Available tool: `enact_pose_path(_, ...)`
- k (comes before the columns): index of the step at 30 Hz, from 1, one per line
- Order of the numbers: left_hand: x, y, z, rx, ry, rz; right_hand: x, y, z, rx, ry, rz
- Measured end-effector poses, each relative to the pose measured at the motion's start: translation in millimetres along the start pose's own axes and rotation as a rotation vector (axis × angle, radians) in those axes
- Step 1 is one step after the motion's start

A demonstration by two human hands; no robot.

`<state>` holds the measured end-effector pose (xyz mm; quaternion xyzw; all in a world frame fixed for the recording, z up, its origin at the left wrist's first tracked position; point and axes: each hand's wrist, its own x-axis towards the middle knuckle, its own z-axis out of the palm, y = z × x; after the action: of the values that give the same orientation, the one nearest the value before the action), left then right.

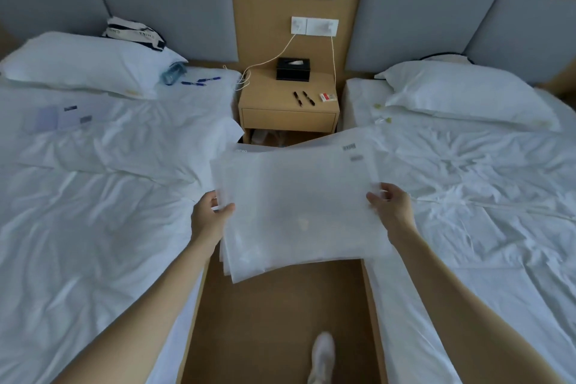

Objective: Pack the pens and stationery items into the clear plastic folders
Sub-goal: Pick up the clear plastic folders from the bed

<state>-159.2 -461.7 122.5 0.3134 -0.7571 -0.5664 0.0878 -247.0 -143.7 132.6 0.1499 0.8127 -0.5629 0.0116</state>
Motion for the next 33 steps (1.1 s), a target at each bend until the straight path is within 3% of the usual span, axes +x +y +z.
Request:
enact_pose_path(18, 227.2, 73.2, 91.3, 0.076, 0.062, -0.005, 248.8, -53.7, 98.8, -0.036, -0.076, 0.070)
enact_pose_path(27, 310.9, 44.0, 104.1, 0.127, 0.004, -0.048, 299.1, -34.8, 161.0, -0.101, -0.065, 0.153)
enact_pose_path(33, 377.2, 12.9, 126.0, 0.201, -0.089, -0.039, 324.8, -1.7, 202.3, -0.097, 0.029, 0.218)
